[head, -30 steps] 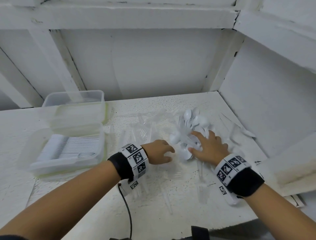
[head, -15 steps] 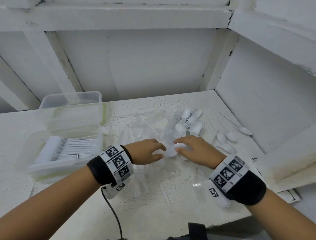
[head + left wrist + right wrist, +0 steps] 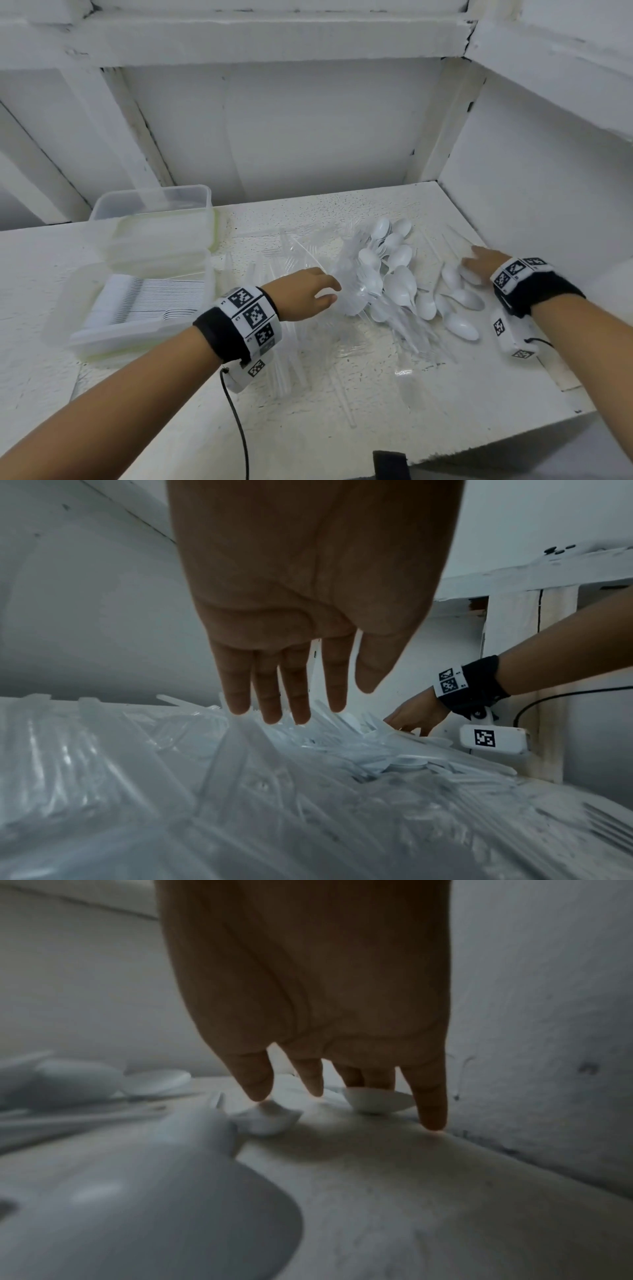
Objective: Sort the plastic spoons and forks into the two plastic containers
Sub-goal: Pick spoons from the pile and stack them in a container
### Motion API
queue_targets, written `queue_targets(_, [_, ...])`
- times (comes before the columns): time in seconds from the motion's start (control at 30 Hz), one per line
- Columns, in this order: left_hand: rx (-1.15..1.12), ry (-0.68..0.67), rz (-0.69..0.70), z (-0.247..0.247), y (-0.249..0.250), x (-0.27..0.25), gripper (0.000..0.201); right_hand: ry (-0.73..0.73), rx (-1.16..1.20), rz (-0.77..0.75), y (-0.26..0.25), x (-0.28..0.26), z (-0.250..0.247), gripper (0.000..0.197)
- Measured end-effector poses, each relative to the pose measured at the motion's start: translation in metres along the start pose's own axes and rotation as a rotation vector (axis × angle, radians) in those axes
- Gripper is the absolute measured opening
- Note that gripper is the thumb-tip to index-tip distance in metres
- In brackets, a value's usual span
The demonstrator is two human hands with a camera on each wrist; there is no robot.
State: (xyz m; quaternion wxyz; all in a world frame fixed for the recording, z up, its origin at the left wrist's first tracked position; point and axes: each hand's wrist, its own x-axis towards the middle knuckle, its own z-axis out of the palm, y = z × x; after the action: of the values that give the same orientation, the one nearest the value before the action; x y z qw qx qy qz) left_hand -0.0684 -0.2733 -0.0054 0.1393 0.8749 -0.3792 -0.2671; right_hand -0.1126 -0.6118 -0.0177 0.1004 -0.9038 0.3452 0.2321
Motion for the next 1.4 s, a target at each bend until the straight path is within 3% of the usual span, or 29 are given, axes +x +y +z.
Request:
queue_targets(0.13, [0.035,-0.093,-0.070,0.003,-0.009,-0.002,0.040,0.027,0.016,0.010,-0.011,-0.009,0.009,0.052])
queue_targets(0.43, [0.161,-0.089,-0.018,0.015,-0.023,-0.015,0.042,0.033,0.040,-0.253,-0.067,-0.052,0.053,0.023])
queue_targets(0.67, [0.106,-0.067,-0.009,0.014,-0.025,-0.021,0.041,0.015,0.154,-0.301,-0.086,-0.075,0.074,0.046])
queue_targets(0.83, [0.099,0.036,0.064,-0.006,-0.007,-0.007,0.038,0.014,0.313,-0.317,-0.081,-0.080,0.060,0.032])
queue_targets(0.93, [0.131,0.090,0.091,-0.014,0.013,0.016,0.038,0.015,0.305,-0.265,-0.073,-0.081,0.043,0.033])
queue_targets(1.03, [0.165,0.098,0.024,-0.011,0.035,0.038,0.039,0.011,0.492,-0.204,-0.061,-0.076,0.031,0.021])
queue_targets(1.1, [0.221,0.093,-0.021,-0.004,0.046,0.051,0.044,-0.015,0.770,-0.143,-0.053,-0.076,0.028,0.030])
queue_targets(1.17, [0.282,0.102,-0.048,0.003,0.053,0.060,0.047,-0.025,0.925,-0.166,-0.045,-0.078,0.029,0.027])
queue_targets(1.27, [0.326,0.081,-0.056,0.006,0.056,0.067,0.041,0.129,0.982,-0.278,-0.040,-0.082,0.032,0.021])
queue_targets(1.4, [0.053,0.134,-0.023,-0.001,0.049,0.065,0.028,0.416,0.959,-0.403,-0.040,-0.085,0.031,0.016])
